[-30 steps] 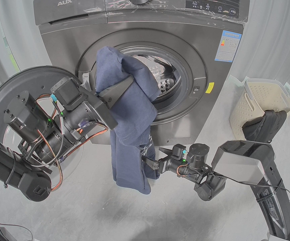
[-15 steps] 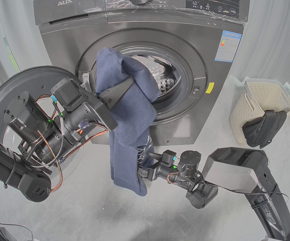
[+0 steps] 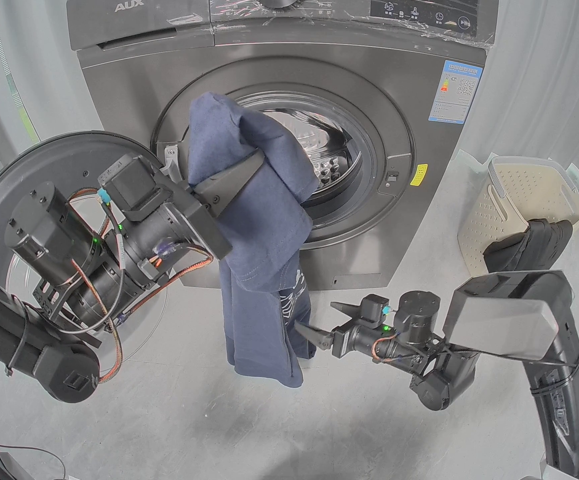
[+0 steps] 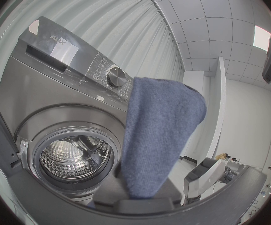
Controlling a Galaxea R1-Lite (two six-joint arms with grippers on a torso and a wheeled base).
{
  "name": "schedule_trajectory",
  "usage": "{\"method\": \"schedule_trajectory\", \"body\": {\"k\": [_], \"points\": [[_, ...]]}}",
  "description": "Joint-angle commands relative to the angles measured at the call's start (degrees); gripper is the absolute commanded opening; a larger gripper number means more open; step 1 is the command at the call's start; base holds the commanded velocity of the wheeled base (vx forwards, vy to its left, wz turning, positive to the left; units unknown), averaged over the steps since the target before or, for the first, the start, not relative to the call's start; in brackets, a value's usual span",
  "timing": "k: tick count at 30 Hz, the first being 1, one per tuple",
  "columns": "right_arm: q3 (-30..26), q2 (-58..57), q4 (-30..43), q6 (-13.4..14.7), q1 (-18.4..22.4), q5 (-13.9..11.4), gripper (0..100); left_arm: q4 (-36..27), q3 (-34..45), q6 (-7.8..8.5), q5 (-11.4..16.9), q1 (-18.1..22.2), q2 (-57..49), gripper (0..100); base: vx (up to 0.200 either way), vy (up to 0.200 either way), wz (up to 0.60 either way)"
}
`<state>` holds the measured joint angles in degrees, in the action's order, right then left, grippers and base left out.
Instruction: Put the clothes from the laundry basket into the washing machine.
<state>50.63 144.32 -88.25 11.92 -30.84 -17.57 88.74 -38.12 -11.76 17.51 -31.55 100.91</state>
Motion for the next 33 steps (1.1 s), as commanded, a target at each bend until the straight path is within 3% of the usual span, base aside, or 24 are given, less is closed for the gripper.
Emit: {"method": "schedule_trajectory", "body": {"k": [1,15,23,33], "points": [[-1.1,-6.6,0.5,-0.3,2.4,0.1,100,0.1,0.5,-0.01,0.0,0.2,-0.1,0,0.000,0.000,0.00],[12.1,-5.9,10.1,-0.2,3.4,1.9,100,0.0,0.5,-0.01,0.0,-0.1,-0.7,0,0.000,0.000,0.00],[9.7,-4.1,8.3,-0.4,0.5,2.4,100,0.0,0.5,-0.10,-0.1,-0.1,-0.7,0,0.000,0.000,0.00],[7.8,-4.7,5.6,-0.6,-3.9,0.7,100,0.0,0.6,-0.01,-0.1,-0.1,-0.7,0,0.000,0.000,0.00]]}}
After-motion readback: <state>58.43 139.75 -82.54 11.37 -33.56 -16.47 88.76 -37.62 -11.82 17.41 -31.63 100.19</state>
